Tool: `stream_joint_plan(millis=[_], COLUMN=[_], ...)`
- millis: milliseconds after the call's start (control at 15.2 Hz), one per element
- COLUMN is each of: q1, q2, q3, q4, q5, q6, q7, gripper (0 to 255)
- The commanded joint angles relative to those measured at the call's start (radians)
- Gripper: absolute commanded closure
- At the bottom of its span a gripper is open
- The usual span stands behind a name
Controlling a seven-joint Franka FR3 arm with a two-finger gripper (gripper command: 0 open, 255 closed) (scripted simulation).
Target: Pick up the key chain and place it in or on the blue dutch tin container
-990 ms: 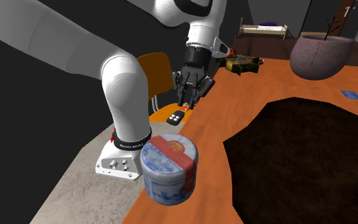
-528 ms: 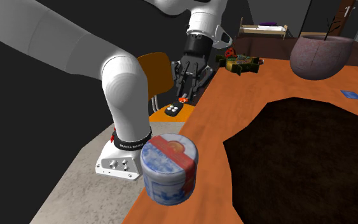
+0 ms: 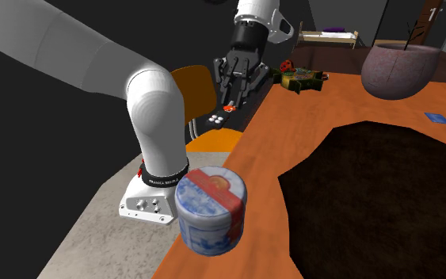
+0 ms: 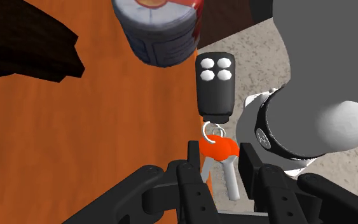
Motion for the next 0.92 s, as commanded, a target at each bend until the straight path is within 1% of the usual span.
stream_joint_plan(millis=[0,132,198,462,858], q1=[0.005,0.004,-0.004,-0.05,-0.114], q2=[-0.025,-0.023,-0.051,-0.151,-0.262], q3=[0.007,0.006,-0.017,-0.112,-0.283], q4=[0.029,0.053,0.038,-0.009,-0.043], q5=[-0.001,-0.003,-0.03,-0.148,-0.357], q6=[-0.028,-0.049,-0.055,-0.075,-0.09], q7=[-0.006,-0.012,-0.036,-0.141,-0.293], gripper=[255,255,255,255,255])
